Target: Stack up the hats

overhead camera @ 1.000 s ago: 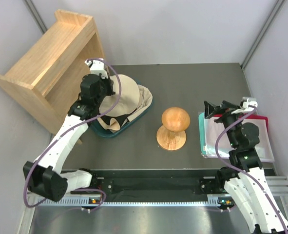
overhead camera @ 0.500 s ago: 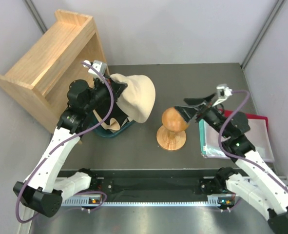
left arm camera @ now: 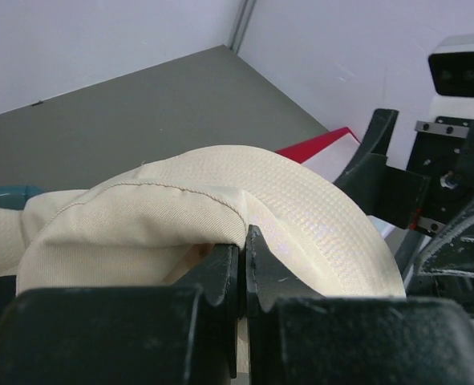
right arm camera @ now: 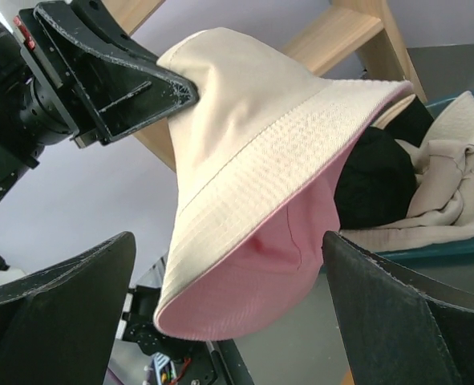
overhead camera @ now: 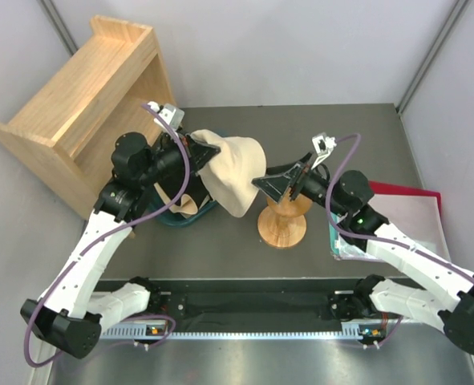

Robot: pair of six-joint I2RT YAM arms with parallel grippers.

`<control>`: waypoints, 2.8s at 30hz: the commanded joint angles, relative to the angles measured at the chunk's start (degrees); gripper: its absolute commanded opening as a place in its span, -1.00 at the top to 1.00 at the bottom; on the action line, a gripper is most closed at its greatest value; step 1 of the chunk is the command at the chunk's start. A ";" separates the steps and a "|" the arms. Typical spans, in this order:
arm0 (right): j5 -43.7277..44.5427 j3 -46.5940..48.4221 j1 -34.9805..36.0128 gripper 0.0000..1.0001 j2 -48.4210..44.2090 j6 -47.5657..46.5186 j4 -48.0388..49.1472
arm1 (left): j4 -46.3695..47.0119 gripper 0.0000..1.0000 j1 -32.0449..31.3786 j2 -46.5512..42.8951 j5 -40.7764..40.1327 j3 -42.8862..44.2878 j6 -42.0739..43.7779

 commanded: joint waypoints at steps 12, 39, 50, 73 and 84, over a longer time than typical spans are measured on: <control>1.58 1.77 0.97 1.00 -1.83 1.72 4.57 | 4.85 1.00 -7.21 1.99 8.44 1.13 0.73; 39.11 -10.09 0.44 1.00 -31.63 -1.10 -39.55 | 6.25 -0.28 -22.60 19.14 -4.82 9.30 3.10; 42.02 -15.37 0.44 1.00 -35.51 4.26 -43.96 | 1.00 -0.98 -22.52 10.88 -23.27 4.21 6.27; 40.43 -20.03 0.53 1.00 -33.66 10.50 -52.48 | -6.93 -0.98 -12.06 -0.03 -42.27 -12.84 -1.82; 41.31 -16.08 0.53 -0.48 -38.93 8.22 -57.83 | -3.59 -0.98 -3.53 0.15 -36.47 -18.12 -4.89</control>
